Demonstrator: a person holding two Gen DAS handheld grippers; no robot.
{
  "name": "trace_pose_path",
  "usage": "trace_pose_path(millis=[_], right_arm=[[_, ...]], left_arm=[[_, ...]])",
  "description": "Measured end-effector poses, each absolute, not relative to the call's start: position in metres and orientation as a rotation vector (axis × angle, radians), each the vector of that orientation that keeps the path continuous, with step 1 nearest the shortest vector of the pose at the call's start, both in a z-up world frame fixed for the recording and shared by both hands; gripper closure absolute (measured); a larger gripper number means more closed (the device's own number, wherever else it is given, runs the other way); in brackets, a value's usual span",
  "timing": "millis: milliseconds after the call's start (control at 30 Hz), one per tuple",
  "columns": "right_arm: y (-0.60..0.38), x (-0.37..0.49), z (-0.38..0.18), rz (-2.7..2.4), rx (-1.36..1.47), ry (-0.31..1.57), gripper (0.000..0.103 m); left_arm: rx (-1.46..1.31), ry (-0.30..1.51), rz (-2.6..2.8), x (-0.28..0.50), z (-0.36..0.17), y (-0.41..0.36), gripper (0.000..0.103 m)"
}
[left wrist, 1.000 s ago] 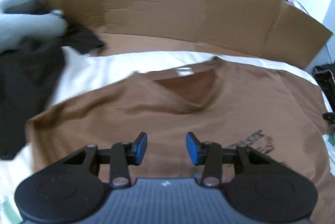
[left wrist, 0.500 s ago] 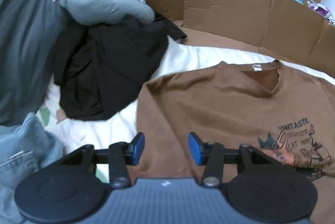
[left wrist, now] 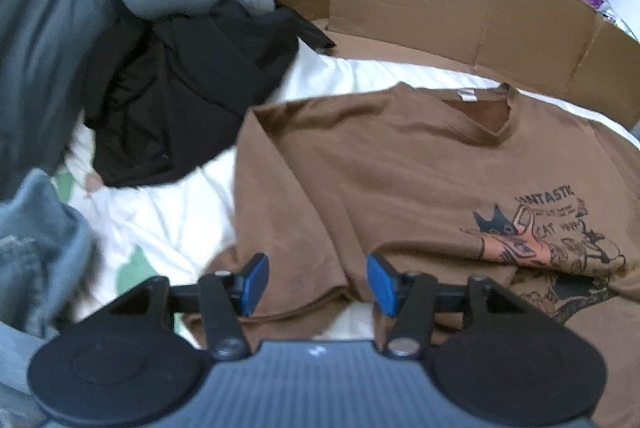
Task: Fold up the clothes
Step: 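Pull both open tools back from the flattened t-shirt, then close the left tool on the t-shirt sleeve edge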
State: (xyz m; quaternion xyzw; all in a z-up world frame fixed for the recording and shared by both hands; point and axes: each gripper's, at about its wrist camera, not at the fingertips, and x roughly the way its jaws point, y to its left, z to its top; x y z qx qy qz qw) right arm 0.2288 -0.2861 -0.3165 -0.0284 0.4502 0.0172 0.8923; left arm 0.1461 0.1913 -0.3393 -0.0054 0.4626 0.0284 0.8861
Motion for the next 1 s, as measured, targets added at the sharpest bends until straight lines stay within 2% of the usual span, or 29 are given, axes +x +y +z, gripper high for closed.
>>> trace_pose_path(millis=[167, 300, 333, 367, 400, 633, 1000], right_arm=[[-0.271, 0.229, -0.317, 0.09, -0.076, 0.932, 0.071], [-0.254, 0.226, -0.317, 0.162, -0.092, 0.915, 0.071], [-0.25, 0.226, -0.317, 0.179, -0.084, 0.915, 0.071], [-0.248, 0.226, -0.317, 0.194, -0.073, 0.917, 0.071], [-0.244, 0.226, -0.317, 0.206, -0.072, 0.917, 0.071], [-0.232, 0.226, -0.319, 0.243, -0.082, 0.917, 0.071], [-0.222, 0.218, -0.334, 0.292, -0.103, 0.967, 0.071]], left_arm=[[-0.007, 0.982, 0.055, 0.15, -0.359, 0.191, 0.047], [-0.049, 0.988, 0.048, 0.153, -0.361, 0.199, 0.076], [-0.046, 0.984, 0.053, 0.153, -0.358, 0.201, 0.081], [-0.043, 0.98, 0.058, 0.153, -0.356, 0.202, 0.09], [-0.041, 0.976, 0.063, 0.153, -0.353, 0.204, 0.095], [-0.113, 0.971, 0.12, 0.147, -0.329, 0.246, 0.097], [-0.075, 1.008, 0.253, 0.163, -0.311, 0.321, 0.099]])
